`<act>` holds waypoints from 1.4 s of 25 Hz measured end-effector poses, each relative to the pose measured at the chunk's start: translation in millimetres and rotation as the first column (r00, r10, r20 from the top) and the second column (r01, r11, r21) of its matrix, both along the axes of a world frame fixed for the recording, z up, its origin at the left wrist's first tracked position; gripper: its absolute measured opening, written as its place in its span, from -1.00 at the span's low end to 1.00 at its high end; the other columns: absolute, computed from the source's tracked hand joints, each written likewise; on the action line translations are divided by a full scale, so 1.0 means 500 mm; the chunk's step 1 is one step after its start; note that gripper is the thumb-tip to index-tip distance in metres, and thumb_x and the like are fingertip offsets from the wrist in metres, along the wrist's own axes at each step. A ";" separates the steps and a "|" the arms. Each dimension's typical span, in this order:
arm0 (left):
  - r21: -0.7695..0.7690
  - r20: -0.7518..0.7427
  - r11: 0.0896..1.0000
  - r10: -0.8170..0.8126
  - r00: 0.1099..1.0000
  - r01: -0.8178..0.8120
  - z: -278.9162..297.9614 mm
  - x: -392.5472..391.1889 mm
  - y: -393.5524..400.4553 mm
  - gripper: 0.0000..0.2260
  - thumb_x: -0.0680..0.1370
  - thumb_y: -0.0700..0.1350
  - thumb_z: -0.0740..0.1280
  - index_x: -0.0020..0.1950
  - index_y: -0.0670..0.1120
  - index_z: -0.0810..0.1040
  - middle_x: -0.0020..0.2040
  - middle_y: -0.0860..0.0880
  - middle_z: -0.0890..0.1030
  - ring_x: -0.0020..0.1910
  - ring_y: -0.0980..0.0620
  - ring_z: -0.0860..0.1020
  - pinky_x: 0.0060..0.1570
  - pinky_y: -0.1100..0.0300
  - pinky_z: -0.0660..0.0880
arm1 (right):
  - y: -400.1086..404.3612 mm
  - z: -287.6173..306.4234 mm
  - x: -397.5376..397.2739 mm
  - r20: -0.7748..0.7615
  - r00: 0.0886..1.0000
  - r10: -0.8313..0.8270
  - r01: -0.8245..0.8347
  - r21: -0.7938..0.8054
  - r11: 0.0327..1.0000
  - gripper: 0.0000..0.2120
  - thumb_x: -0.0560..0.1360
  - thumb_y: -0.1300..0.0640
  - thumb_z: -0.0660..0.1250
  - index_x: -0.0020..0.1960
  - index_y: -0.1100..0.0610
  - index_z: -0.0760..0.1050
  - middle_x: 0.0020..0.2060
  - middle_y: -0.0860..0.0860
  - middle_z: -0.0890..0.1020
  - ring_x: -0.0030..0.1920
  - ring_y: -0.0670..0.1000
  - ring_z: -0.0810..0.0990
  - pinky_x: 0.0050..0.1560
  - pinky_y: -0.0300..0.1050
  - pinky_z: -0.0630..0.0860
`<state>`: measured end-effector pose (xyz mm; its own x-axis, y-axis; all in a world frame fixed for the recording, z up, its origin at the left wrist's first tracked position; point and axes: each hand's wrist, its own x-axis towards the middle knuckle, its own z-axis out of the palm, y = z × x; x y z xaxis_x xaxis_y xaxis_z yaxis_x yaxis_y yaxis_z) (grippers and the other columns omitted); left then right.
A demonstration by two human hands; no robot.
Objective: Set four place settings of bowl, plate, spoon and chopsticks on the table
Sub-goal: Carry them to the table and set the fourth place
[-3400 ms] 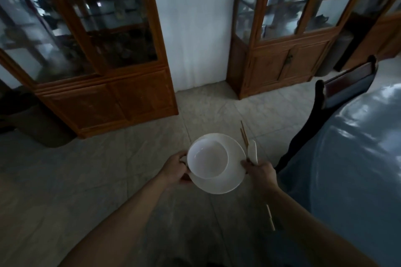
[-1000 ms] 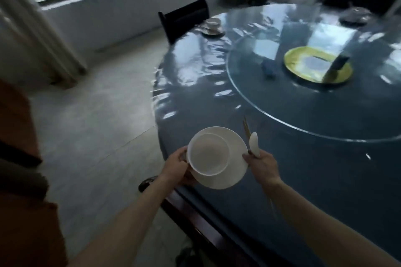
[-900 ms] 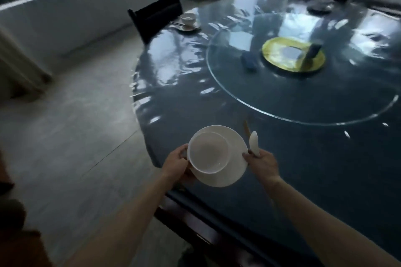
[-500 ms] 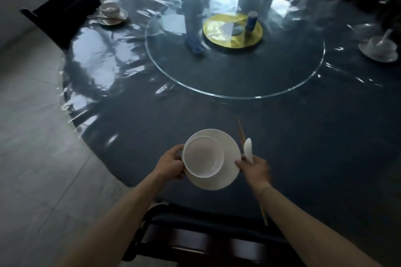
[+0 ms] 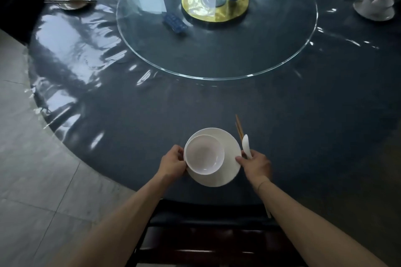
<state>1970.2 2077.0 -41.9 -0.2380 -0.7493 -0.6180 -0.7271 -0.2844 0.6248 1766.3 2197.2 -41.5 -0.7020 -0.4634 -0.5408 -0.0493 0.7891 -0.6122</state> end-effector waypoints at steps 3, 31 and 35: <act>-0.025 0.023 0.999 -0.026 0.999 0.026 -0.015 -0.005 0.002 -0.78 0.39 -0.30 0.31 0.00 -0.08 0.50 -0.13 -0.09 0.62 -0.18 -0.03 0.56 -0.20 0.07 0.55 | 0.002 -0.009 -0.004 -0.004 1.000 -0.002 0.002 0.024 1.000 -0.90 0.42 0.06 0.45 -0.08 0.04 0.65 -0.24 -0.01 0.66 -0.15 0.08 0.62 -0.10 -0.06 0.55; -0.558 0.451 0.316 -0.661 0.600 0.767 0.109 -0.037 0.030 -0.84 0.57 -0.07 0.30 0.13 0.05 0.56 0.13 0.09 0.56 0.26 -0.01 0.38 0.20 0.08 0.29 | 0.028 0.123 0.038 0.018 0.907 0.420 -0.405 -0.230 0.885 -0.85 0.37 -0.04 0.50 -0.15 -0.01 0.60 -0.22 -0.09 0.66 -0.14 -0.08 0.62 -0.12 -0.17 0.53; -0.494 0.423 0.416 -0.652 0.629 0.763 0.099 -0.062 0.008 -0.77 0.59 -0.06 0.26 0.24 0.08 0.53 0.22 0.08 0.52 0.27 -0.02 0.35 0.25 0.07 0.29 | 0.016 0.113 0.031 -0.022 0.945 0.326 -0.320 -0.259 0.911 -0.95 0.41 0.03 0.49 -0.20 -0.02 0.66 -0.27 -0.09 0.68 -0.18 -0.08 0.63 -0.17 -0.20 0.53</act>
